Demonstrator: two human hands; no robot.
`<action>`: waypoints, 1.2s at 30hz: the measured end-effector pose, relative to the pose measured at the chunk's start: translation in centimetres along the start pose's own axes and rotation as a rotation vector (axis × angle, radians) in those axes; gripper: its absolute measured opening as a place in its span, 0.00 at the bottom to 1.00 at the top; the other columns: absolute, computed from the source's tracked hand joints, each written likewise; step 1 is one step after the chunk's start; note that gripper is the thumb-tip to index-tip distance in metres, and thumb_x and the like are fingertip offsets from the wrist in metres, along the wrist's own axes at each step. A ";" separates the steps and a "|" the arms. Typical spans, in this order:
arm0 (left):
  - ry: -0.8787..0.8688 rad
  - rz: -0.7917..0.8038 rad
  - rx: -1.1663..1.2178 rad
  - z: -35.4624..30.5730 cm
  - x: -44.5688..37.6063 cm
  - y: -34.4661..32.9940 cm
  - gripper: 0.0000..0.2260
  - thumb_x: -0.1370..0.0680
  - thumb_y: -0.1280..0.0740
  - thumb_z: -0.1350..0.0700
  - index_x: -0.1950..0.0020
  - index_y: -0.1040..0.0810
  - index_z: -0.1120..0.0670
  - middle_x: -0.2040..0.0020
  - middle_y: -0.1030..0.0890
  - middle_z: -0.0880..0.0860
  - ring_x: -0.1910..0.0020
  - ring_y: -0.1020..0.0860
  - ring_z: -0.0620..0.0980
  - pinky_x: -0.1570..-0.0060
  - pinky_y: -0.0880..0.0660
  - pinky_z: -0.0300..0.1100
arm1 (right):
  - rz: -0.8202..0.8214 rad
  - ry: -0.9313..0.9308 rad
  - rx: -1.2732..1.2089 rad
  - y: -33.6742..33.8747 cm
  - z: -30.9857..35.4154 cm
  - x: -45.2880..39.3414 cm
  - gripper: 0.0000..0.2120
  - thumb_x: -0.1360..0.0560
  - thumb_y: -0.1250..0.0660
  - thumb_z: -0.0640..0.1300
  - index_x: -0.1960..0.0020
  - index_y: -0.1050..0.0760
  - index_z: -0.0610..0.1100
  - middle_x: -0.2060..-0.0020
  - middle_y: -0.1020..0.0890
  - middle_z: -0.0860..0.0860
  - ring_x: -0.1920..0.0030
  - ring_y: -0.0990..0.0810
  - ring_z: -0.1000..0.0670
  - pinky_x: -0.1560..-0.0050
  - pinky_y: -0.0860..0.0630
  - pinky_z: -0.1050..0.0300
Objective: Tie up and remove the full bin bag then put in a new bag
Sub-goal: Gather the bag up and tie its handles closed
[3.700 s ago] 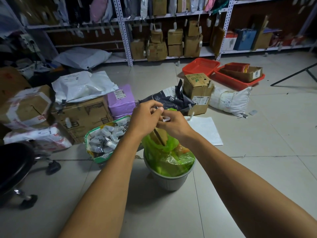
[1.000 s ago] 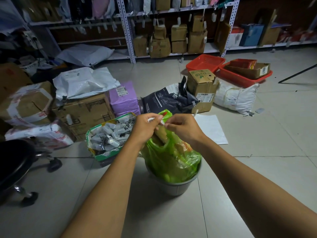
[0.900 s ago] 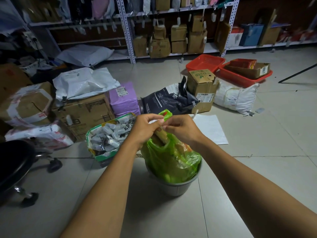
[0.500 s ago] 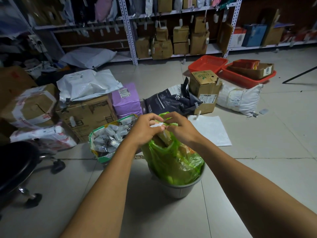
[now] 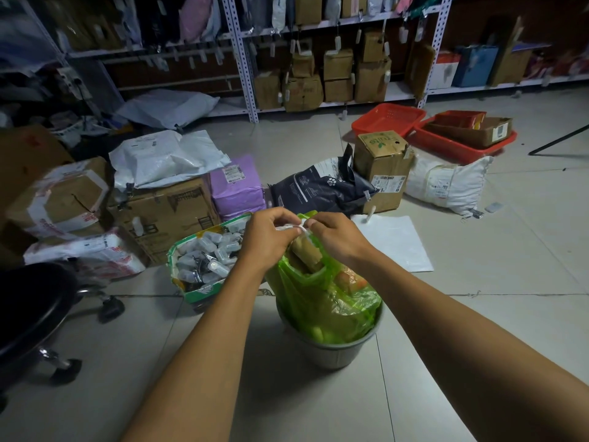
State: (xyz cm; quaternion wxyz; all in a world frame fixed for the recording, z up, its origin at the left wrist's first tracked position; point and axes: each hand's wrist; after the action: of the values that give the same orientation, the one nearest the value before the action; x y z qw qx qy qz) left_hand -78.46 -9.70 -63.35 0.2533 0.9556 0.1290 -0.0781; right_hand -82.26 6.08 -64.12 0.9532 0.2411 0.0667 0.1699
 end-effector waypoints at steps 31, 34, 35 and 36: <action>0.193 -0.113 -0.094 2.8 1.0 1.9 0.09 0.22 0.31 0.59 0.61 0.18 0.48 0.66 0.16 0.46 0.65 0.17 0.43 0.58 0.21 0.38 | -0.282 -0.470 -0.602 1.5 -2.6 -0.4 0.06 0.22 0.41 0.41 0.53 0.26 0.42 0.66 0.16 0.47 0.68 0.22 0.49 0.64 0.26 0.59; 0.265 -0.139 -0.091 3.2 1.2 1.9 0.08 0.22 0.32 0.58 0.60 0.18 0.50 0.66 0.16 0.46 0.65 0.17 0.45 0.57 0.24 0.39 | -0.330 -0.488 -0.623 2.3 -2.9 -0.1 0.06 0.22 0.42 0.41 0.54 0.27 0.43 0.65 0.18 0.47 0.70 0.21 0.50 0.70 0.26 0.62; 0.295 -0.147 -0.066 3.2 1.3 1.8 0.08 0.22 0.33 0.58 0.60 0.18 0.51 0.66 0.16 0.47 0.65 0.17 0.46 0.58 0.24 0.39 | -0.342 -0.486 -0.616 2.5 -2.9 0.0 0.06 0.21 0.42 0.42 0.52 0.27 0.43 0.64 0.18 0.47 0.69 0.21 0.50 0.70 0.26 0.61; 0.320 -0.157 -0.031 3.3 1.3 1.7 0.09 0.21 0.33 0.58 0.61 0.19 0.51 0.65 0.15 0.49 0.65 0.16 0.47 0.60 0.25 0.39 | -0.352 -0.481 -0.609 2.6 -3.0 0.1 0.07 0.21 0.42 0.42 0.51 0.27 0.42 0.64 0.18 0.47 0.69 0.21 0.50 0.69 0.26 0.61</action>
State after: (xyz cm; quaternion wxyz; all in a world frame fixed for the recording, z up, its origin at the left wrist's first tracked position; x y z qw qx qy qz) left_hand -77.00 -12.49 -65.67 0.2375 0.9388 0.2430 0.0574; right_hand -83.60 9.57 -65.52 0.9838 -0.0337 -0.1705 -0.0446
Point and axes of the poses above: each hand's wrist, its own x-axis away from the middle knuckle, its own y-axis out of the back of the hand, z = x × y
